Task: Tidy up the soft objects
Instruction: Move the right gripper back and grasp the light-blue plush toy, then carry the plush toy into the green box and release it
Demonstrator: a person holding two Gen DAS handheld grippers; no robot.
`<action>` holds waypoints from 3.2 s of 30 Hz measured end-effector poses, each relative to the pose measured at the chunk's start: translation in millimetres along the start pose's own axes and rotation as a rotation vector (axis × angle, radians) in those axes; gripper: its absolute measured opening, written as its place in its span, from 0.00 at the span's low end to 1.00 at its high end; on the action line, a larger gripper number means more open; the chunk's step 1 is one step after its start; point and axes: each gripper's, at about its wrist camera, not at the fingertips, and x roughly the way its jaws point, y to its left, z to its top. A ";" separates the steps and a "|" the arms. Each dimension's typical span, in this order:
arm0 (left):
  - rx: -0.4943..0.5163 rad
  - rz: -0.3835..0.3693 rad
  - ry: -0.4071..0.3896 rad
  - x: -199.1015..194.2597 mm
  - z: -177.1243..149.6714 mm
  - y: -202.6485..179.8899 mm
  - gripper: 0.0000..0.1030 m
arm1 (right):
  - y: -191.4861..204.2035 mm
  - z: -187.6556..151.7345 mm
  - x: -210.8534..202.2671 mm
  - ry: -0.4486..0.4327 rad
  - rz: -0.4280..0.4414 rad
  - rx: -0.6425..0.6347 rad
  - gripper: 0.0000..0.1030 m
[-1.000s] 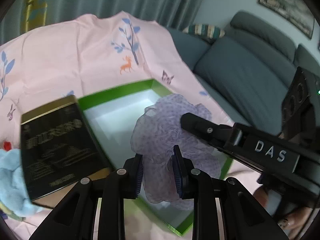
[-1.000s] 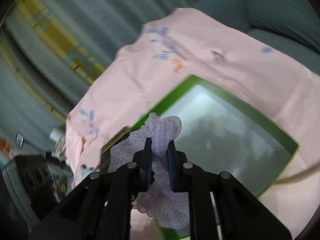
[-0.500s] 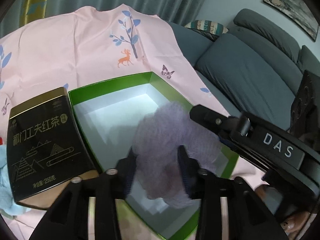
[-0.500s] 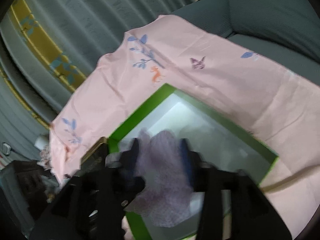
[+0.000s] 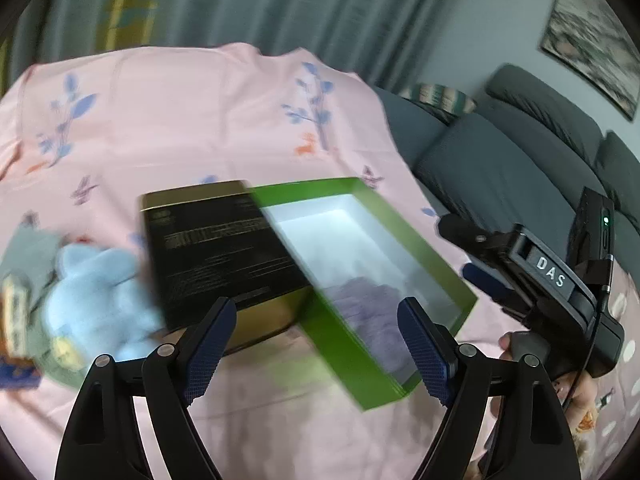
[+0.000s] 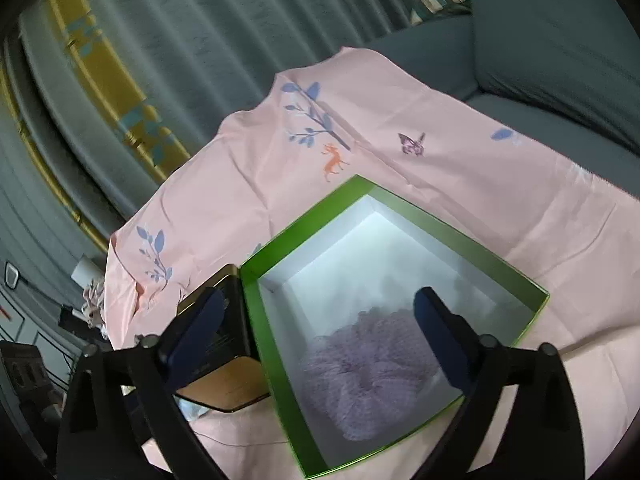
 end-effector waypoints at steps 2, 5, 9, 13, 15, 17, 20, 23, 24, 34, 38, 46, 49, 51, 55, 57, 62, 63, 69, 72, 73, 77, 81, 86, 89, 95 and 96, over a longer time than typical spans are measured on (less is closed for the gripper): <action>-0.037 0.044 -0.014 -14.4 -9.1 14.3 0.81 | 8.4 -6.4 -1.9 -0.006 0.008 -0.013 0.99; -0.062 0.074 -0.018 -36.5 -26.8 34.0 0.81 | 25.2 -16.4 -1.1 0.005 0.021 -0.061 0.99; -0.087 0.133 -0.017 -68.2 -52.3 62.9 0.81 | 47.1 -34.7 -0.4 0.013 0.046 -0.130 0.99; -0.148 0.218 -0.046 -100.4 -77.2 101.0 0.89 | 67.2 -52.5 4.5 0.057 0.100 -0.157 0.99; -0.178 0.242 -0.055 -110.7 -88.4 119.1 0.91 | 83.4 -62.5 9.7 0.092 0.136 -0.177 0.99; -0.226 0.261 -0.050 -117.5 -99.3 139.2 0.91 | 97.2 -72.2 13.2 0.114 0.160 -0.190 0.98; -0.287 0.288 -0.047 -121.2 -112.7 163.7 0.91 | 123.0 -92.2 23.5 0.177 0.156 -0.209 0.95; -0.325 0.325 -0.032 -124.2 -122.0 183.5 0.91 | 153.6 -110.1 37.1 0.223 0.131 -0.238 0.86; -0.340 0.336 -0.038 -125.6 -123.6 188.4 0.91 | 165.1 -114.9 41.5 0.237 0.126 -0.253 0.86; -0.407 0.341 -0.056 -137.6 -131.3 214.5 0.91 | 264.2 -151.2 105.4 0.264 -0.130 -0.506 0.85; -0.423 0.323 -0.062 -140.8 -131.9 220.7 0.91 | 269.2 -157.3 121.3 0.239 -0.254 -0.582 0.85; -0.448 0.299 -0.068 -142.5 -131.6 224.4 0.91 | 270.0 -158.3 126.5 0.260 -0.225 -0.620 0.56; -0.448 0.300 -0.072 -143.7 -131.5 224.5 0.91 | 268.1 -151.3 113.2 0.274 -0.151 -0.583 0.54; -0.451 0.298 -0.078 -144.8 -131.8 225.0 0.91 | 260.7 -140.9 92.2 0.301 -0.050 -0.517 0.54; -0.463 0.279 -0.085 -145.8 -132.3 225.9 0.91 | 245.3 -129.7 54.2 0.361 0.164 -0.394 0.55; -0.474 0.265 -0.088 -145.5 -132.4 226.6 0.91 | 237.2 -131.0 42.5 0.411 0.273 -0.335 0.55; -0.497 0.212 -0.090 -143.8 -133.5 228.4 0.91 | 210.6 -159.7 52.3 0.663 0.485 -0.169 0.56; -0.495 0.207 -0.085 -142.5 -133.4 227.8 0.91 | 206.1 -169.6 58.5 0.712 0.500 -0.148 0.56; -0.453 0.176 -0.043 -125.5 -134.0 218.2 0.91 | 188.7 -184.8 77.4 0.760 0.361 -0.137 0.63; -0.433 0.140 -0.015 -113.3 -134.0 211.0 0.91 | 177.1 -171.8 71.1 0.708 0.327 -0.127 0.69; -0.427 0.126 -0.004 -108.6 -133.7 207.9 0.91 | 175.2 -166.9 69.6 0.685 0.304 -0.140 0.71; -0.401 0.053 0.036 -89.8 -133.8 192.1 0.91 | 163.2 -151.5 56.1 0.586 0.196 -0.196 0.76; -0.339 -0.014 0.075 -70.4 -129.9 168.5 0.91 | 155.5 -150.2 50.2 0.583 0.206 -0.179 0.77; -0.282 0.015 0.076 -56.2 -120.9 153.7 0.91 | 134.6 -135.1 51.0 0.570 0.219 -0.161 0.78; -0.269 0.003 0.081 -50.8 -118.6 148.0 0.91 | 137.1 -136.3 48.6 0.554 0.215 -0.202 0.78; -0.202 -0.005 0.097 -41.3 -111.3 126.4 0.91 | 122.9 -133.2 59.3 0.563 0.197 -0.151 0.78; -0.192 -0.006 0.098 -40.1 -110.5 122.9 0.91 | 119.6 -132.2 60.8 0.558 0.189 -0.143 0.78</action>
